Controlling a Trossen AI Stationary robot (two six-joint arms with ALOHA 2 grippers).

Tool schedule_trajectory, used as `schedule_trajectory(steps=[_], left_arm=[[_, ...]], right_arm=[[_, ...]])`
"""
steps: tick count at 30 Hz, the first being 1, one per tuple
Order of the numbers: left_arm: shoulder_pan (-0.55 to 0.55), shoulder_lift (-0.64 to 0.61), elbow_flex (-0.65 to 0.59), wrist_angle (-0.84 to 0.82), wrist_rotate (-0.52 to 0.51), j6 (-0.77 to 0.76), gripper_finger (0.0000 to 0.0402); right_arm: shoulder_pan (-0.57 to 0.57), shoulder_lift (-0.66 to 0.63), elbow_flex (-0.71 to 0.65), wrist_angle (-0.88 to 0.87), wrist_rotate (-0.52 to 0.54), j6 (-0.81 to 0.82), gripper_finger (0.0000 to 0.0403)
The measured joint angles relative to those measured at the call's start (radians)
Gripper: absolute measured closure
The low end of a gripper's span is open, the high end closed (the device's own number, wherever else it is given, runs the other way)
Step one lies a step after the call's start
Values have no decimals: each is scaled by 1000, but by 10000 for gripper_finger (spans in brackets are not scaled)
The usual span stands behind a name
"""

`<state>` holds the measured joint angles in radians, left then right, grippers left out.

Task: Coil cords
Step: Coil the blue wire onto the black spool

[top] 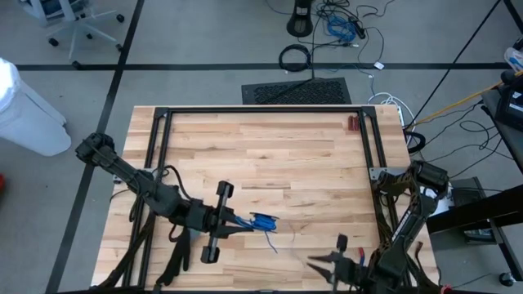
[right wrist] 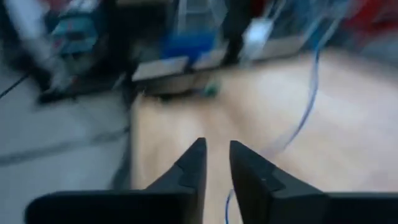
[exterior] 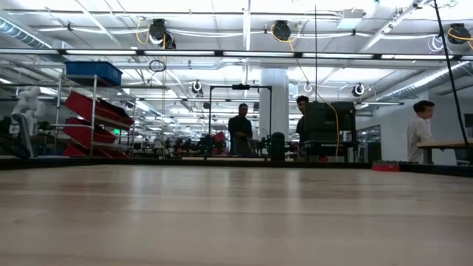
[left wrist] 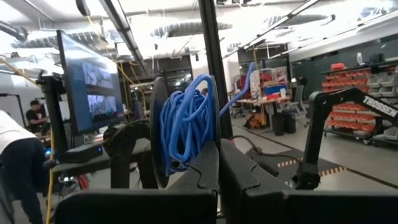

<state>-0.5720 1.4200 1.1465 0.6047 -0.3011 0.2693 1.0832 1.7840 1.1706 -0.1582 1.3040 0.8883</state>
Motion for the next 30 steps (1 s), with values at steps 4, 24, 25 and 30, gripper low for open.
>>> schedule_trajectory(steps=[4, 24, 25, 30], left_arm=[[0, 0, 0, -8, -4, -1, 401], [0, 0, 0, -29, -19, -3, 401], [0, 0, 0, -28, -19, -3, 401], [0, 0, 0, -54, -19, -6, 401]], right_arm=[[-81, -3, 0, 171, 105, -274, 296], [-369, -3, 0, 960, -145, -1259, 286], [-378, -3, 0, 933, -167, -1233, 301], [-398, -2, 0, 819, -225, -1097, 391]])
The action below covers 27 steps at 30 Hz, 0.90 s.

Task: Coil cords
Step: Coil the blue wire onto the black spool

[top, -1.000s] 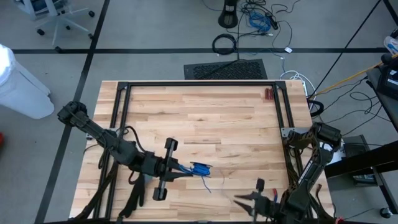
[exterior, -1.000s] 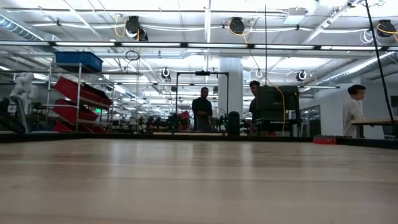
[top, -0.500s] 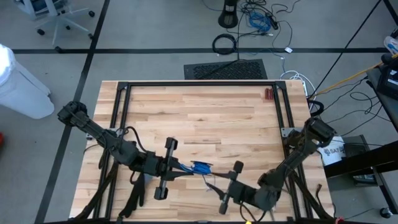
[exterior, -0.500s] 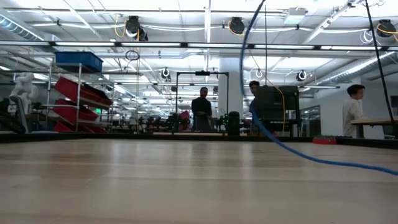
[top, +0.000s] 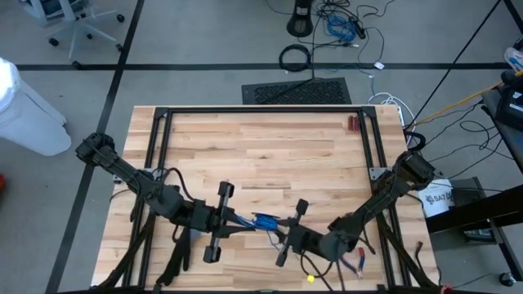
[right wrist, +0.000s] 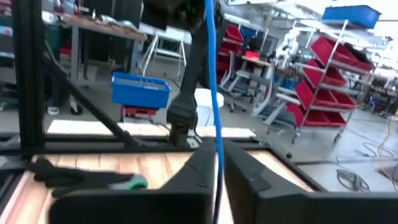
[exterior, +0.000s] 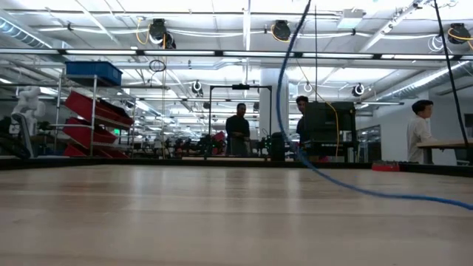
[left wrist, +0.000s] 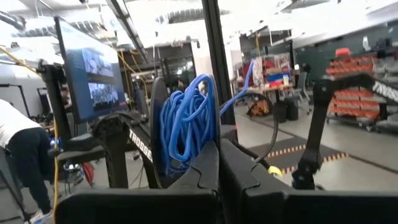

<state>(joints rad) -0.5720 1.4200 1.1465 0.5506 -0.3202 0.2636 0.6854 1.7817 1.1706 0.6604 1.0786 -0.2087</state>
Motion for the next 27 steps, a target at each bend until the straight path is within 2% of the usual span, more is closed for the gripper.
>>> schedule_trajectory(steps=[7, 15, 20, 27], left_arm=[[-7, 0, 0, -109, 0, 5, 401], [-36, 2, 0, -123, 1, 65, 401], [-55, 2, 0, -113, 2, 90, 401], [-57, 2, 0, -121, -25, 90, 401]], right_arm=[[124, -30, 0, -78, 105, 47, 401], [322, -69, 1, -240, 232, 283, 402], [390, -68, 1, -299, 278, 388, 402], [444, -68, 1, -290, 328, 387, 403]])
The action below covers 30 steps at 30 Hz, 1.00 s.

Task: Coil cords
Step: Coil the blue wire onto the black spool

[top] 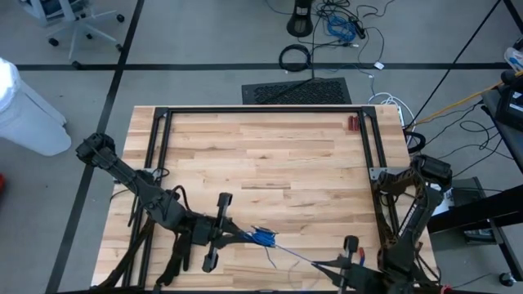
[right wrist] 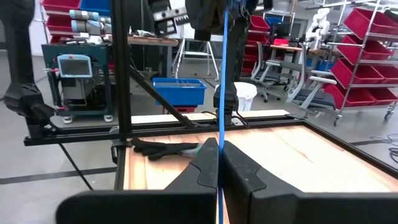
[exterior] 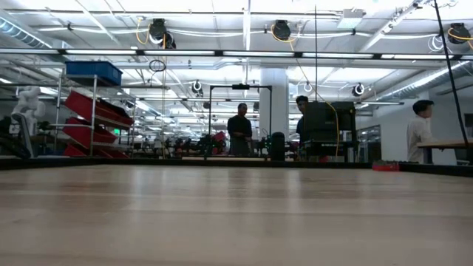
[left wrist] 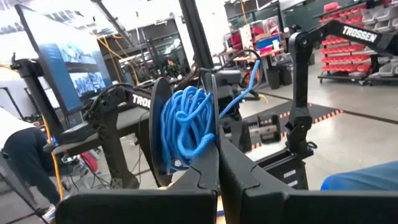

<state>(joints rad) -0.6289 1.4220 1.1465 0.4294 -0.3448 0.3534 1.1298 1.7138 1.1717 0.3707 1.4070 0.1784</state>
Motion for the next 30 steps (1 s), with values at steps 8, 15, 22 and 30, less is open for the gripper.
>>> schedule_trajectory(steps=[8, 15, 22, 30], left_arm=[[-1, 0, 0, -46, -27, -6, 401], [1, -2, 1, -51, -32, -8, 401], [1, -2, 1, -83, -75, -34, 401], [2, -2, 1, -81, -35, -75, 401]], right_arm=[[83, -31, 37, 18, 64, -106, 403], [78, -33, 181, 19, 87, -414, 403], [43, -34, 311, 19, 82, -682, 403], [-69, -34, 393, 20, -33, -938, 403]])
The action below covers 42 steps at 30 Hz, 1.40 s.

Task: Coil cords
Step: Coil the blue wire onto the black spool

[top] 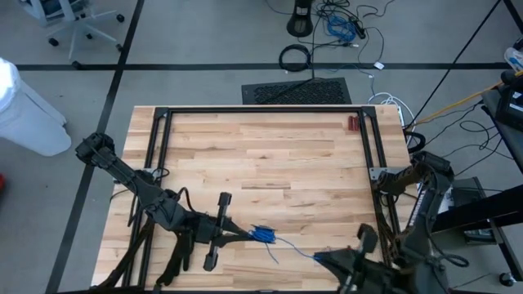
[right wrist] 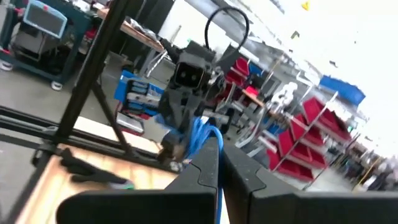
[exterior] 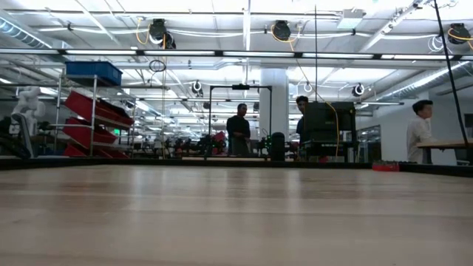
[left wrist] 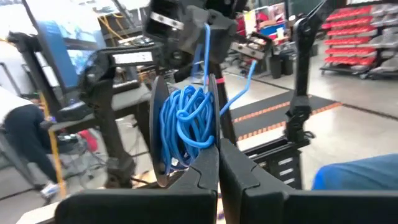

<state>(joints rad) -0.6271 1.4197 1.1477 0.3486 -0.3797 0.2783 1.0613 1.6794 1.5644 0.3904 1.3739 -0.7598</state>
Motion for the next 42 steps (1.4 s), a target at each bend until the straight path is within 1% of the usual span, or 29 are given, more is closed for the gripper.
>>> schedule_trajectory(steps=[3, 5, 7, 10, 12, 15, 18, 20, 23, 28, 30, 36, 42], left_arm=[[5, 0, 0, -13, 42, -47, 401], [7, 0, 0, -44, 70, -68, 401], [7, 0, 0, -86, 96, -98, 401], [7, 0, 0, -136, 117, -142, 401], [5, 0, 0, -166, 125, -168, 401], [-2, 9, 0, -188, 166, -192, 401], [-9, 21, 0, -200, 221, -183, 401], [-10, 25, 0, -204, 235, -172, 401], [-8, 25, 0, -204, 242, -169, 401], [-8, 32, 0, -198, 246, -194, 401], [-9, 38, 0, -201, 251, -195, 401], [-8, 58, 0, -170, 262, -194, 401], [-8, 58, 0, -140, 277, -184, 402]], right_arm=[[-48, 0, 13, -19, -78, -57, 403], [-77, 0, 27, -61, -122, -65, 403], [-102, -2, 51, -124, -161, -44, 403], [-131, -14, 92, -252, -255, 37, 403], [-152, -22, 123, -357, -333, 107, 403], [-188, -30, 164, -506, -462, 221, 403], [-238, -32, 198, -635, -624, 330, 403], [-277, -32, 204, -680, -744, 384, 403], [-333, -28, 204, -699, -880, 426, 403], [-413, -4, 204, -691, -1041, 430, 403], [-446, 5, 204, -676, -1095, 429, 403], [-530, 25, 204, -668, -1205, 456, 403], [-591, 55, 204, -671, -1353, 489, 403]])
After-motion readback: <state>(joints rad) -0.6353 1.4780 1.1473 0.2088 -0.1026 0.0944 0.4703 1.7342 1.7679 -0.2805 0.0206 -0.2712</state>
